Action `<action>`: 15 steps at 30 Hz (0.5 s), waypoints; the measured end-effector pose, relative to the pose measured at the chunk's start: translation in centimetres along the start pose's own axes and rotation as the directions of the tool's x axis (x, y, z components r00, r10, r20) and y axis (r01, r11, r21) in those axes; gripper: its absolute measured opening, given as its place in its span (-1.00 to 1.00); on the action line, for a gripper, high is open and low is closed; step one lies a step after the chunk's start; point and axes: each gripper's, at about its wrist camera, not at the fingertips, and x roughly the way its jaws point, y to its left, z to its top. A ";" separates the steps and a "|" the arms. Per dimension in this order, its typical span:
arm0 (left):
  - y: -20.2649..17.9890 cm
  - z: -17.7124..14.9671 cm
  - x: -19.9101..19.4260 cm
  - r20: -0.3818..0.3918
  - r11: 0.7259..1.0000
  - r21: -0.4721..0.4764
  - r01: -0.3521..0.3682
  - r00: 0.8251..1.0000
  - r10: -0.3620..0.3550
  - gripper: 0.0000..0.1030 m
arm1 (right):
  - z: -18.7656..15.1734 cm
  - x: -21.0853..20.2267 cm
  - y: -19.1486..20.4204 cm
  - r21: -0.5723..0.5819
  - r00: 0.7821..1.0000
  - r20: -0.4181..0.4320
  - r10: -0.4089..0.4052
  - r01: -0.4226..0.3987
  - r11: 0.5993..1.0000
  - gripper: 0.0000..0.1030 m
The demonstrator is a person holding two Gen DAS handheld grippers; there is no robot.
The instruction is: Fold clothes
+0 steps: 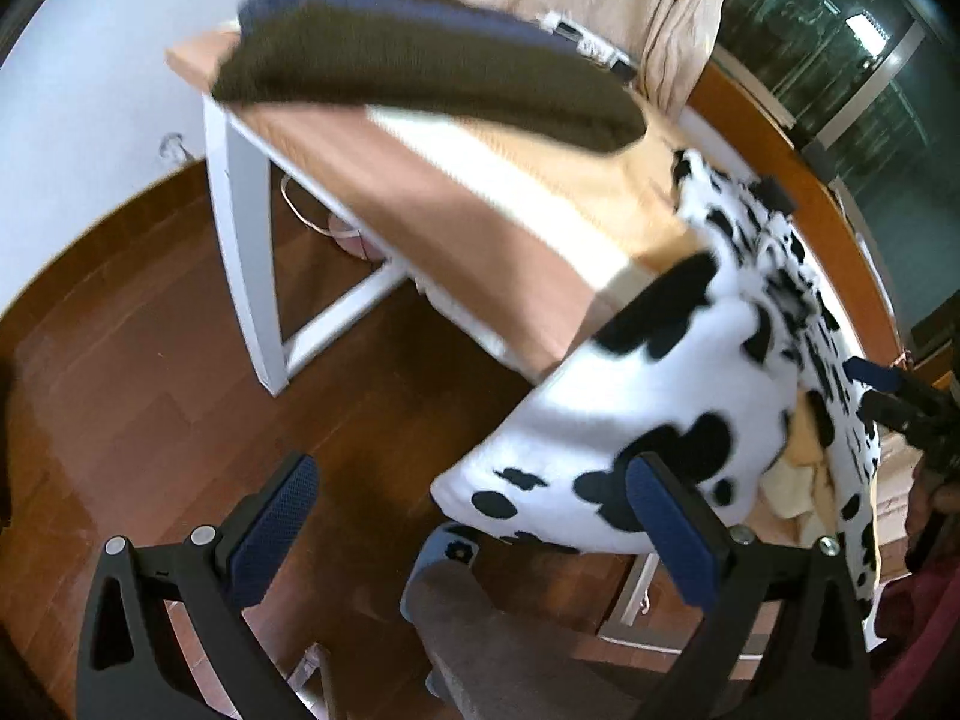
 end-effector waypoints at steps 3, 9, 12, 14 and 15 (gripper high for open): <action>0.2 -0.4 1.3 -0.013 0.994 0.060 0.092 0.996 -0.091 0.99 | -0.7 0.6 0.1 -0.004 0.999 -0.033 0.003 -0.003 1.000 0.58; 0.1 -1.0 3.0 -0.057 0.932 0.262 0.251 0.968 -0.245 0.99 | -2.3 1.7 0.6 -0.059 0.996 -0.092 -0.010 0.004 0.998 0.57; 0.1 -1.4 4.7 -0.122 0.890 0.327 0.318 0.948 -0.294 0.99 | -2.9 2.1 1.0 -0.088 0.994 -0.106 -0.018 0.009 0.996 0.57; 0.2 -1.7 6.0 -0.157 0.867 0.357 0.348 0.937 -0.311 0.99 | -3.1 2.3 1.3 -0.105 0.993 -0.118 -0.018 0.006 0.994 0.57; 0.2 -1.7 6.7 -0.169 0.857 0.367 0.362 0.932 -0.322 0.99 | -3.2 2.4 1.6 -0.112 0.993 -0.121 -0.014 0.000 0.994 0.57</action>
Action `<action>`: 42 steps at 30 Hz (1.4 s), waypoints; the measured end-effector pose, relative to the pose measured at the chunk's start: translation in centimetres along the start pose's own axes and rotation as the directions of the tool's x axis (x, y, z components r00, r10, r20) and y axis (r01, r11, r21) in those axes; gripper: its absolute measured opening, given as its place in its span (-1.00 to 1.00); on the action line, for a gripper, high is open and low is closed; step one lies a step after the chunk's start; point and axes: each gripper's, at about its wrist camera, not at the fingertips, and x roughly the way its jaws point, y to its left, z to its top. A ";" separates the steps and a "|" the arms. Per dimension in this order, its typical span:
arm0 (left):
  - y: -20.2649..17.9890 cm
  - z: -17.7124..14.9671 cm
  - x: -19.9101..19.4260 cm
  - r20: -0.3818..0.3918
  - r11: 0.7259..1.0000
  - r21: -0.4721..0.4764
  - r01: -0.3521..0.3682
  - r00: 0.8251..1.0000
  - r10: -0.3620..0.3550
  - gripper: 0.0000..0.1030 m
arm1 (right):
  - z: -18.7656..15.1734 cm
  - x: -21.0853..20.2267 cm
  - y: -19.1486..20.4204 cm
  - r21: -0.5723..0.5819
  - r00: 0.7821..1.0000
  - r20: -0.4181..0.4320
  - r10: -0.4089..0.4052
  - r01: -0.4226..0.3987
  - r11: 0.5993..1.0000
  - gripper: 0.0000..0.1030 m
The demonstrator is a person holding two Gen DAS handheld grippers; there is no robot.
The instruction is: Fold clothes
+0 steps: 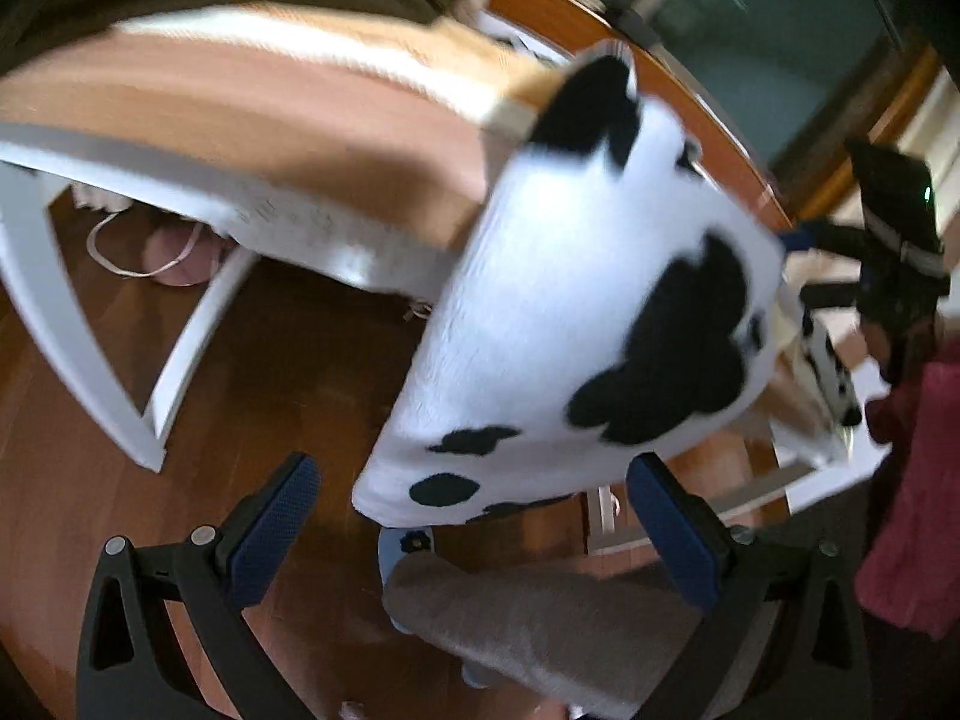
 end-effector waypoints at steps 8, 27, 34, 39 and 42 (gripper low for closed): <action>-0.5 1.1 2.8 0.024 0.985 0.092 0.147 0.988 -0.150 0.98 | -0.2 0.5 1.9 -0.092 1.000 -0.006 0.012 -0.013 0.996 0.57; -11.2 1.3 -6.2 -0.154 0.994 0.096 0.054 0.987 -0.039 -0.86 | 2.0 -3.2 0.0 0.010 0.989 0.130 0.066 -0.068 0.998 0.58; -15.8 7.8 -12.6 -0.077 0.966 0.251 0.059 0.996 -0.041 -0.86 | 2.2 -5.6 -0.9 0.069 0.972 0.220 0.081 -0.098 0.993 0.57; -20.3 13.4 -12.4 -0.062 0.931 0.357 0.076 0.996 -0.057 -0.86 | 1.1 -7.6 -3.5 0.172 0.959 0.282 0.040 -0.091 0.981 0.57; -21.7 16.7 -9.7 -0.066 0.932 0.350 0.097 0.995 -0.079 -0.86 | -0.3 -8.9 -6.3 0.274 0.952 0.306 -0.012 -0.076 0.959 0.57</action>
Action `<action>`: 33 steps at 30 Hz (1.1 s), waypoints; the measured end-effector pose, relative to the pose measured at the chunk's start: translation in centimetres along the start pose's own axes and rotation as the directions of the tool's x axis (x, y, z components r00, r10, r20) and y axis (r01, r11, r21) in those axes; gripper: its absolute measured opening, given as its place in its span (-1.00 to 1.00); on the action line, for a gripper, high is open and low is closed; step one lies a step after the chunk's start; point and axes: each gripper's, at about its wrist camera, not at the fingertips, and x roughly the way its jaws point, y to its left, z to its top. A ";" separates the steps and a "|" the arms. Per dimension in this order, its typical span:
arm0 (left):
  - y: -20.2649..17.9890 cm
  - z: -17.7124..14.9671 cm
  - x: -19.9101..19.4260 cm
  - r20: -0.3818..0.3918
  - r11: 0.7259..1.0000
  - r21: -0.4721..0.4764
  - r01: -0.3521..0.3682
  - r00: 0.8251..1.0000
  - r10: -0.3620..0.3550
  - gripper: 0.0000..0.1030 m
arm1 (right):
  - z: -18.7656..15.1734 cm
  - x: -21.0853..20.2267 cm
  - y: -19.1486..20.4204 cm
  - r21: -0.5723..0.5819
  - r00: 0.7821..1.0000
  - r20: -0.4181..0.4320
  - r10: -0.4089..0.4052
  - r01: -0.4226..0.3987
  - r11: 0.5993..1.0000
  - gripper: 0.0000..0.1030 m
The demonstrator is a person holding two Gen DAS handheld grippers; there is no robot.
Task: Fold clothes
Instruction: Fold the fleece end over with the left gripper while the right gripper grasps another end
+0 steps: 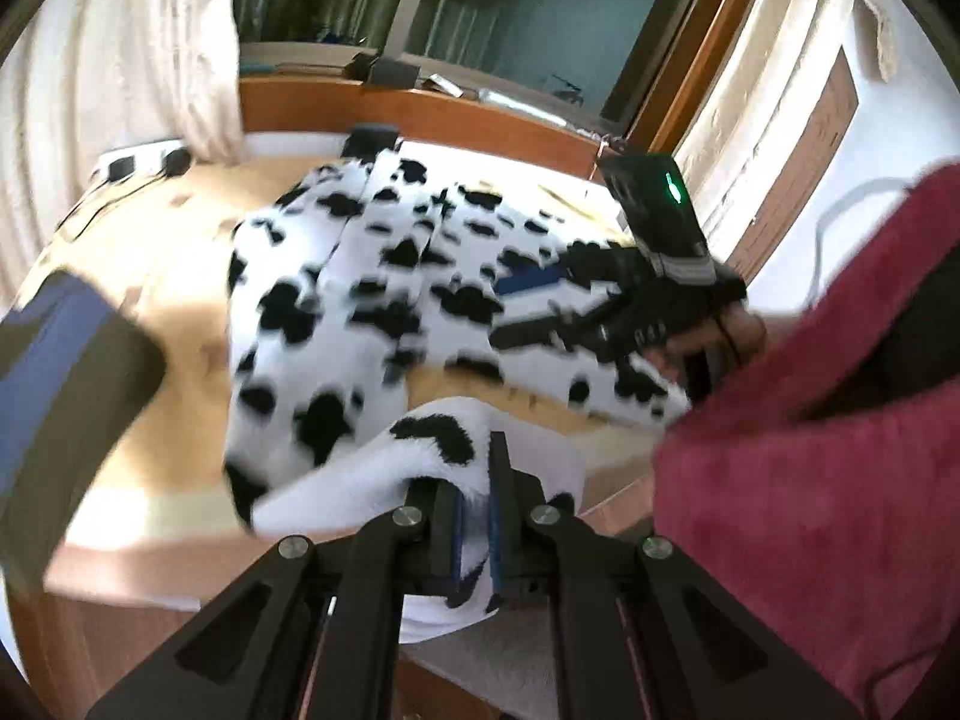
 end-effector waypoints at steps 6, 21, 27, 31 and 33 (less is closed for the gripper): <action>4.0 6.5 6.3 0.016 0.979 -0.193 0.067 0.998 -0.065 -0.86 | -0.6 -3.2 -5.4 0.137 0.989 0.063 -0.136 0.126 0.982 0.58; 13.9 12.0 19.8 -0.162 0.677 -0.733 0.059 0.952 -0.258 0.32 | -1.3 -0.9 -4.5 0.012 0.977 0.062 -0.204 0.204 0.979 0.58; 15.5 12.1 21.2 -0.198 0.610 -0.792 0.039 0.928 -0.316 0.40 | 1.1 3.0 -0.4 -0.158 0.981 0.102 -0.163 0.178 0.971 0.58; 16.5 11.6 21.5 -0.169 0.530 -0.846 0.060 0.912 -0.373 0.40 | 2.2 5.3 2.5 -0.300 0.972 0.155 -0.175 0.215 0.929 0.57; 16.4 11.8 21.3 -0.154 0.518 -0.852 0.078 0.908 -0.390 0.38 | 2.3 6.1 3.7 -0.368 0.962 0.193 -0.192 0.253 0.895 0.57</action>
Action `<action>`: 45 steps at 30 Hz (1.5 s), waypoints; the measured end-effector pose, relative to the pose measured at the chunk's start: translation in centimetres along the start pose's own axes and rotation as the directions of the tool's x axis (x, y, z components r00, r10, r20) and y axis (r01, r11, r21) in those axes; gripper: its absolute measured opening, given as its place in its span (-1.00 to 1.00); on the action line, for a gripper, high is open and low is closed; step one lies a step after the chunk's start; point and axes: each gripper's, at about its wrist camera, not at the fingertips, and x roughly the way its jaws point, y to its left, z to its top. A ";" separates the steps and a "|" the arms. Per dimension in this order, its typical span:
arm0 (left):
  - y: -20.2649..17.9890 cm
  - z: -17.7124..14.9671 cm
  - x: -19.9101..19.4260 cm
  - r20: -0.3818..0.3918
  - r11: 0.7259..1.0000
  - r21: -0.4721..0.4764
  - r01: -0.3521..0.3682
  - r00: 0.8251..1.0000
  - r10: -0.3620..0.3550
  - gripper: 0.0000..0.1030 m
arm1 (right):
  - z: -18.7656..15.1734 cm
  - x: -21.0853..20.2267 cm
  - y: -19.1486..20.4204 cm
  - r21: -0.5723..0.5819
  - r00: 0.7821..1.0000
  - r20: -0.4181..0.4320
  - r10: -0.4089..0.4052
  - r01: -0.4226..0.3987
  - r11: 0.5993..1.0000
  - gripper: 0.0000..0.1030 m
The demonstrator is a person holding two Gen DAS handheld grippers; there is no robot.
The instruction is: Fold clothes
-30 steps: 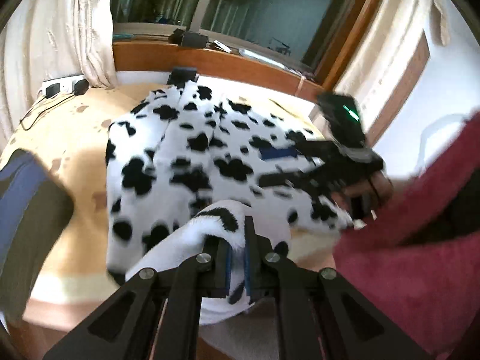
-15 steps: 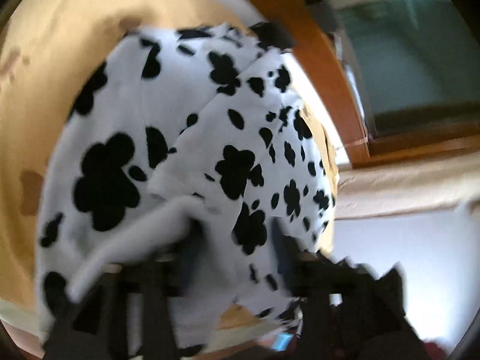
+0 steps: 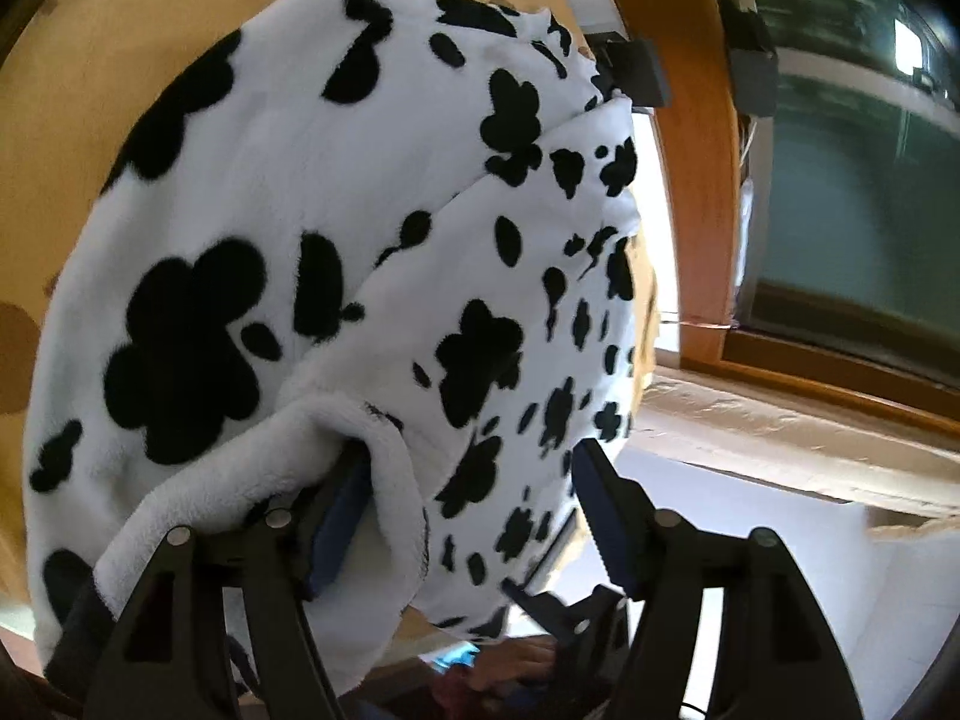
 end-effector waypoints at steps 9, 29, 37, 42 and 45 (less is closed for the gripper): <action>-1.0 -0.1 -1.1 -0.029 0.998 -0.003 0.057 0.998 -0.057 0.38 | -0.1 3.5 -2.2 0.020 0.992 -0.096 -0.085 0.088 0.996 -0.73; 2.4 0.3 -1.2 -0.027 0.914 0.377 -0.147 0.985 0.170 0.54 | 4.3 -8.7 -19.6 0.361 0.977 0.011 -0.214 0.195 0.912 -0.78; 4.5 1.1 -1.3 0.005 0.902 0.361 -0.237 0.967 0.253 0.54 | 4.3 -4.9 -24.9 0.393 0.949 -0.066 -0.309 0.309 0.866 -0.78; 5.0 0.9 -1.1 0.031 0.898 0.367 -0.244 0.968 0.251 0.53 | 2.7 0.7 -27.7 0.424 0.948 -0.168 -0.270 0.317 0.849 -0.78; 4.8 0.6 -1.3 0.058 0.892 0.366 -0.266 0.963 0.263 0.53 | 1.0 4.2 -29.9 0.474 0.943 -0.239 -0.231 0.321 0.820 -0.78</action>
